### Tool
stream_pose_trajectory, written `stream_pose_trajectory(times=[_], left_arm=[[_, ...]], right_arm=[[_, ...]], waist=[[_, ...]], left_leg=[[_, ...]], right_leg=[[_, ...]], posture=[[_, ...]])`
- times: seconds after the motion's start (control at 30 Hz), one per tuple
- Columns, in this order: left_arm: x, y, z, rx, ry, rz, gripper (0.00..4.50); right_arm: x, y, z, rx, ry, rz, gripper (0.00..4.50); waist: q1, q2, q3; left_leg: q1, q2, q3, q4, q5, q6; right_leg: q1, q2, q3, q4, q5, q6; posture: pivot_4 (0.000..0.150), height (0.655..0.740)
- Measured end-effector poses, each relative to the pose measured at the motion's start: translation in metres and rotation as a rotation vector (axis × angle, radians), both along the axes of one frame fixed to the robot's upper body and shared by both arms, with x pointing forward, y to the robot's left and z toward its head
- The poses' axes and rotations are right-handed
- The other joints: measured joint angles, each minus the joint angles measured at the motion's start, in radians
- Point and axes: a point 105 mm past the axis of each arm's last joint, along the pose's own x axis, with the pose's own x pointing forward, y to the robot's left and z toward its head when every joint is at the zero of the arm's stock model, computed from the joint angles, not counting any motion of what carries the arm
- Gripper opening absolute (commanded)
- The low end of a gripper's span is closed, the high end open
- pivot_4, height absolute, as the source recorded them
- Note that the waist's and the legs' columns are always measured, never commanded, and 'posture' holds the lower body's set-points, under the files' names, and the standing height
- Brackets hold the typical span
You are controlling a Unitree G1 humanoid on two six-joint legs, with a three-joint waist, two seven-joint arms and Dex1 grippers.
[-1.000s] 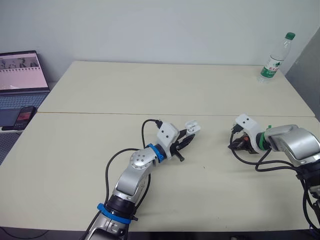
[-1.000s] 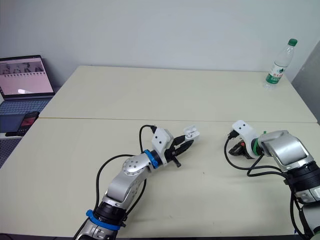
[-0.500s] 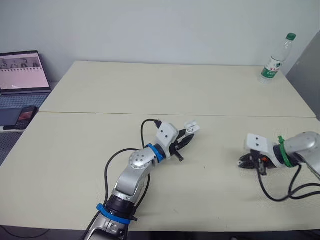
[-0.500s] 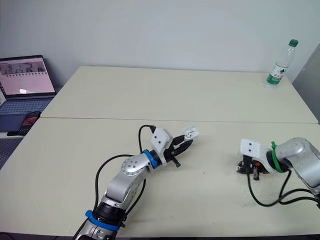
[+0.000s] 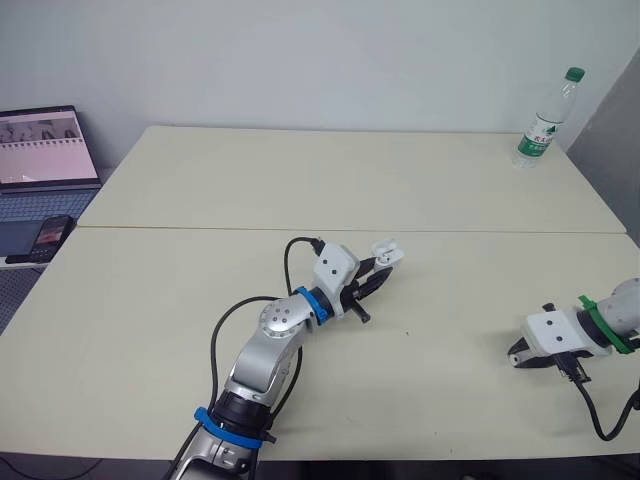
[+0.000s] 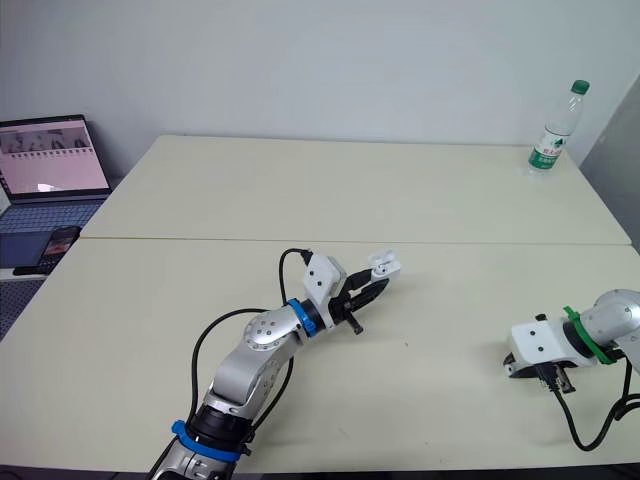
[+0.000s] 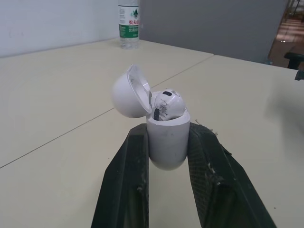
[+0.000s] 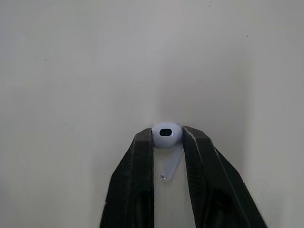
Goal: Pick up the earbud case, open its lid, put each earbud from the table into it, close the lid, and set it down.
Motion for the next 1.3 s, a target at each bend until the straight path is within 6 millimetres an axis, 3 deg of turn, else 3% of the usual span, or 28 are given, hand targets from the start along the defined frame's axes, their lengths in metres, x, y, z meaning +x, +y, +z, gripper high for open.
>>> stream_pose_trajectory(times=[0.23,0.33,0.5,0.8,1.17,1.3], left_arm=[[0.0,-0.001,0.001,-0.009,0.0,0.002,0.77],[-0.001,-0.001,0.001,-0.008,0.001,0.001,0.77],[-0.002,-0.002,0.0,-0.008,0.004,-0.006,0.77],[-0.002,-0.003,0.0,-0.01,0.004,-0.006,0.77],[-0.002,-0.003,0.0,-0.01,0.004,-0.007,0.77],[-0.002,-0.003,0.0,-0.01,0.004,-0.007,0.77]], right_arm=[[0.003,-0.007,0.001,-0.063,-0.012,-0.069,4.44],[0.0,-0.012,0.004,-0.123,0.015,-0.154,4.44],[-0.005,0.003,0.005,-0.152,0.029,-0.278,4.44],[-0.005,0.009,0.003,-0.206,-0.031,-0.358,4.44],[-0.006,0.013,0.0,-0.198,-0.024,-0.383,0.6],[-0.006,0.013,0.0,-0.198,-0.027,-0.407,0.6]], waist=[[0.003,0.0,0.0],[0.004,0.001,0.0],[0.005,0.001,-0.001],[0.003,-0.001,-0.002],[-0.002,-0.001,-0.002],[-0.002,-0.001,-0.002]], left_leg=[[0.0,0.0,-0.001,0.001,0.0,0.0],[0.0,-0.001,-0.001,0.001,0.0,0.0],[0.0,0.0,-0.003,0.001,0.0,0.0],[0.0,-0.001,-0.001,0.003,0.0,0.0],[-0.001,0.0,0.002,0.013,0.001,0.002],[-0.002,0.001,0.002,0.013,0.001,0.002]], right_leg=[[0.001,-0.001,0.0,0.0,0.0,0.0],[0.001,-0.002,0.0,0.0,0.0,0.0],[0.001,-0.002,0.0,0.001,0.0,0.0],[0.001,-0.001,-0.001,0.0,0.001,0.001],[0.002,0.0,0.0,0.0,0.007,0.01],[0.002,0.0,0.0,0.0,0.009,0.006]], posture=[[0.15,0.7362],[0.15,0.7362],[0.15,0.7362],[0.15,0.7362],[0.15,0.7362],[0.15,0.7362]])
